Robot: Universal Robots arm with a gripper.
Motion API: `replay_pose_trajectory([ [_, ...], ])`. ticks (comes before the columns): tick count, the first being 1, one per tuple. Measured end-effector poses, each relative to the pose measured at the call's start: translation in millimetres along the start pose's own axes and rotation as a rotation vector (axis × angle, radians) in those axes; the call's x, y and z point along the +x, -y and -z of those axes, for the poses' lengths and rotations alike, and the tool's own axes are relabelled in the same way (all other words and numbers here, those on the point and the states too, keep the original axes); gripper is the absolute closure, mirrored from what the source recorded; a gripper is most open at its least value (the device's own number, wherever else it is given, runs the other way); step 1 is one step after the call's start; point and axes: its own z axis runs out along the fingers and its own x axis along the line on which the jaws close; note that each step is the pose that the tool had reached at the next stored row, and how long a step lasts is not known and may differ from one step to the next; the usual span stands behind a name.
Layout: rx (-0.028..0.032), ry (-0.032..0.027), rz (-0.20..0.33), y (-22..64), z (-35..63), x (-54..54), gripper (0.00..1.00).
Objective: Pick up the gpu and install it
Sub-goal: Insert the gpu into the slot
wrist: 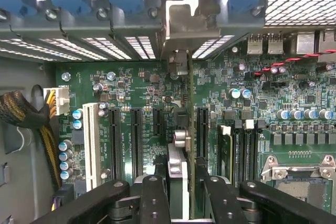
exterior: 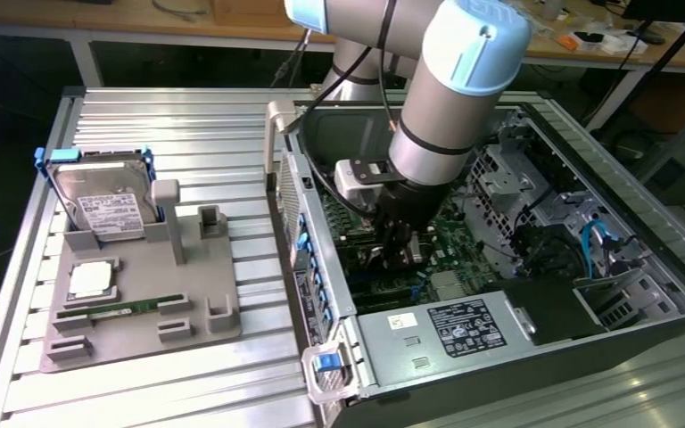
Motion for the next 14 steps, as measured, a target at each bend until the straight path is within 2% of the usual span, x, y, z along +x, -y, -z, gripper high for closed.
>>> replay_pose_trajectory([
  [6, 0.0001, -0.0010, 0.000, -0.1, 3.0, -0.1, 0.67],
  [14, 0.0010, -0.0073, 0.000, -0.4, 10.8, -2.3, 0.67],
])
